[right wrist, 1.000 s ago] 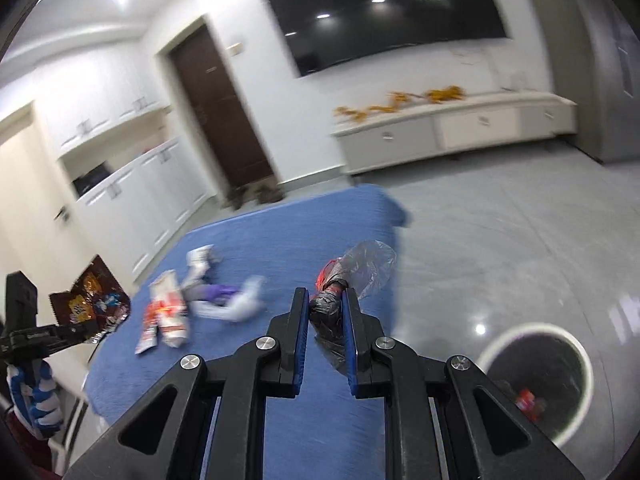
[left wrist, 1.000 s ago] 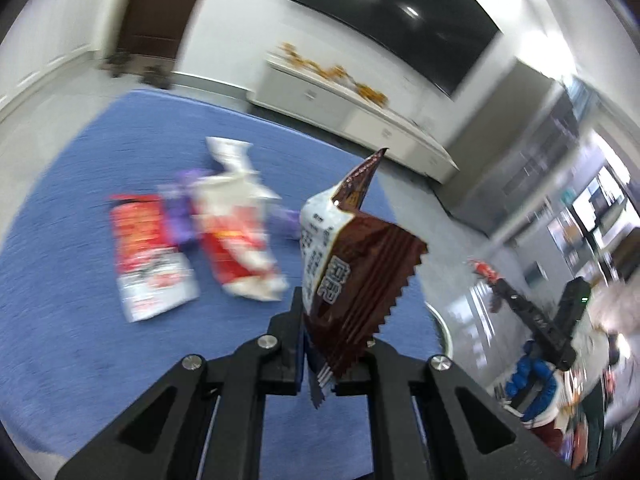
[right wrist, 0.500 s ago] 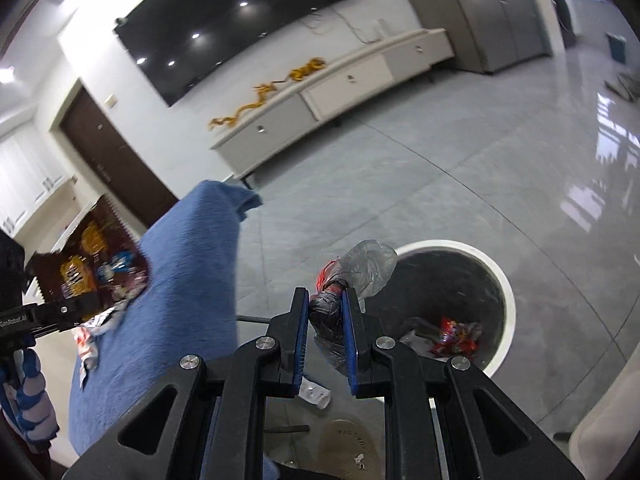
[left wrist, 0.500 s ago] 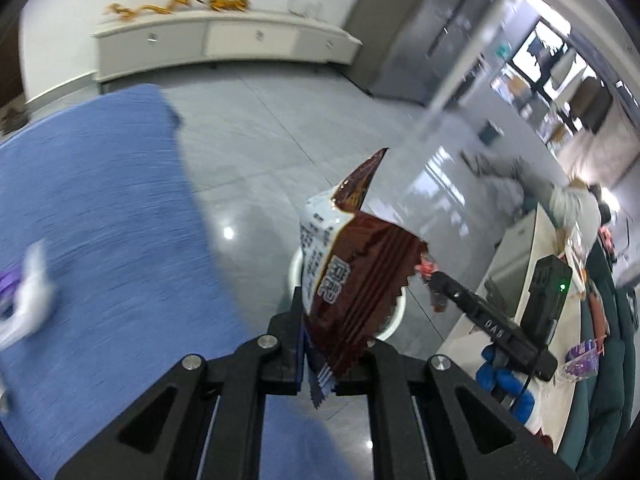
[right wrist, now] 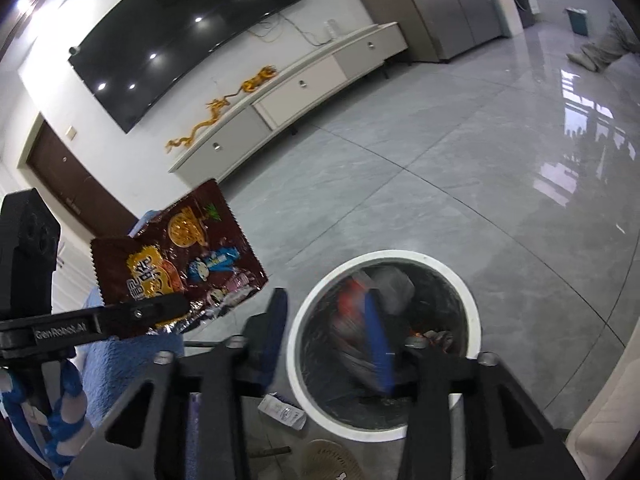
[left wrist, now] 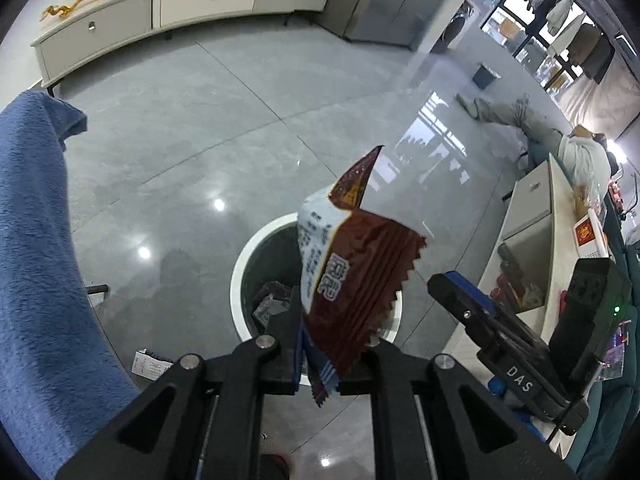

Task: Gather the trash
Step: 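Carry both wrappers to the trash bin and open both tools over it, then grasp the white-and-red paper cup with the left tool while the right tool grasps a clear plastic bag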

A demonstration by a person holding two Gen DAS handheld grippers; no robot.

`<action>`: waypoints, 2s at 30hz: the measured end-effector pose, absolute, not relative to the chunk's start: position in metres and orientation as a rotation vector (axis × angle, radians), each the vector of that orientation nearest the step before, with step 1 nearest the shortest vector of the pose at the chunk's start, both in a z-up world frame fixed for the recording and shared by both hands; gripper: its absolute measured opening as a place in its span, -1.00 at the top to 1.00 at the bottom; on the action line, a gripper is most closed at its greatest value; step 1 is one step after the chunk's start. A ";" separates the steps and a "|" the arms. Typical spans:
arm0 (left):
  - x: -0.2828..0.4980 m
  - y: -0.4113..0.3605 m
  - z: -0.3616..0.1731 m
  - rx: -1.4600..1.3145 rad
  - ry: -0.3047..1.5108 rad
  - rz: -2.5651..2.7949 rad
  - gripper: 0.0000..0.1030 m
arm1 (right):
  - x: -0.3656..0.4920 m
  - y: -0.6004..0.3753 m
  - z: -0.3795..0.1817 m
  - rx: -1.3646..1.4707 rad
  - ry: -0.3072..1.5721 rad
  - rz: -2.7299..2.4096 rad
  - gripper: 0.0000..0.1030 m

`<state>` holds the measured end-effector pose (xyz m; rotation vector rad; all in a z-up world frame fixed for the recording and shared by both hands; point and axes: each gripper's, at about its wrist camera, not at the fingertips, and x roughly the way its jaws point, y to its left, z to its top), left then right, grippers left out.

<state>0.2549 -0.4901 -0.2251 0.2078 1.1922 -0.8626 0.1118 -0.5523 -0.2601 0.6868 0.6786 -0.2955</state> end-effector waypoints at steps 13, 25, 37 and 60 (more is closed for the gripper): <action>0.246 -0.467 -0.219 0.153 1.180 -0.890 -0.07 | 0.085 -0.545 -0.248 0.677 0.673 -0.331 0.16; 0.226 -0.377 -0.143 0.093 0.966 -0.845 -0.07 | 0.055 -0.517 -0.179 0.582 0.579 -0.326 0.16; 0.212 -0.204 -0.079 -0.018 0.833 -0.729 -0.07 | 0.071 -0.428 -0.083 0.399 0.479 -0.158 0.14; 0.255 0.052 -0.168 -0.430 0.990 -0.368 -0.08 | 0.175 -0.270 -0.091 0.233 0.638 0.173 0.04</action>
